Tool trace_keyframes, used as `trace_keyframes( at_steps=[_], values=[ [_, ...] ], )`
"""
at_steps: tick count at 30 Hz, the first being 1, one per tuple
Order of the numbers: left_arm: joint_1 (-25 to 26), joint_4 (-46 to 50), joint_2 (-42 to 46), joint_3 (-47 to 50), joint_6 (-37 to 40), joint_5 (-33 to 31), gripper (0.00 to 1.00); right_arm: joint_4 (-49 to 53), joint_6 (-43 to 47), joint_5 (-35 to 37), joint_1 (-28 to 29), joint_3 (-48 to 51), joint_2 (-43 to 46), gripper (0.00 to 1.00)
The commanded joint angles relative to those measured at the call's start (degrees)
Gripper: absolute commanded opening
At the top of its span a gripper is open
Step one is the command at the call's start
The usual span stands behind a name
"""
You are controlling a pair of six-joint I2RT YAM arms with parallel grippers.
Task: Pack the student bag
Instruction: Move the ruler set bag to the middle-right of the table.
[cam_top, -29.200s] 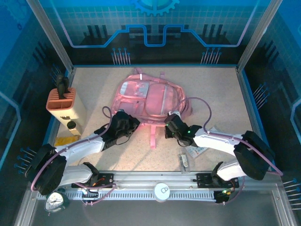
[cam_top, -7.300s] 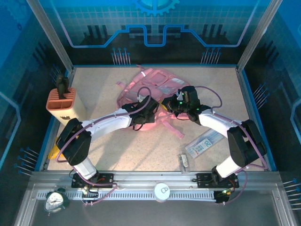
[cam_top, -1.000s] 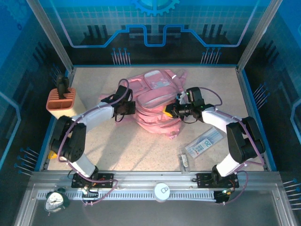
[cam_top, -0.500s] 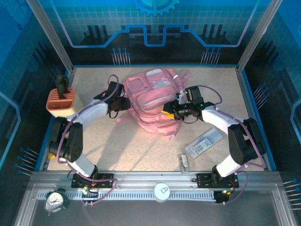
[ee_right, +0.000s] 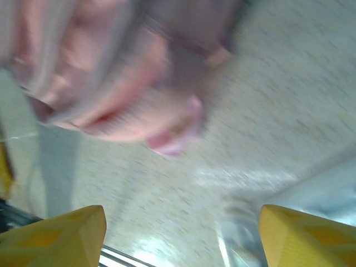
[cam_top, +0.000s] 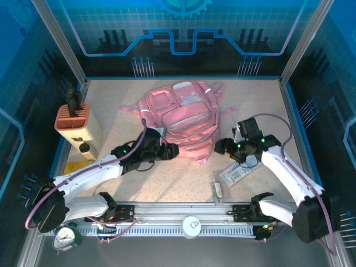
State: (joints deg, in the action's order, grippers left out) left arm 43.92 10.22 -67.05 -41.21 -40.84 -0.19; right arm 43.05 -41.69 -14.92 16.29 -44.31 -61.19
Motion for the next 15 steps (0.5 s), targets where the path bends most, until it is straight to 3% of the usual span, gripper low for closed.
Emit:
trace_keyframes(
  at_steps=[1, 8, 15],
  values=[
    [5.4, -6.7, -1.6, 0.9, -6.4, -0.1, 0.55, 10.0, -1.9, 5.2, -1.9, 4.2, 6.5, 0.72],
    [14.1, -12.6, -9.1, -0.7, -10.0, -3.9, 0.50, 8.6, -4.3, 6.2, -6.6, 12.4, 11.7, 0.74],
    [16.0, -14.3, -15.2, -4.4, -10.1, -4.6, 0.48, -4.8, -2.9, 2.2, -10.2, 15.0, 4.1, 0.75]
  ],
)
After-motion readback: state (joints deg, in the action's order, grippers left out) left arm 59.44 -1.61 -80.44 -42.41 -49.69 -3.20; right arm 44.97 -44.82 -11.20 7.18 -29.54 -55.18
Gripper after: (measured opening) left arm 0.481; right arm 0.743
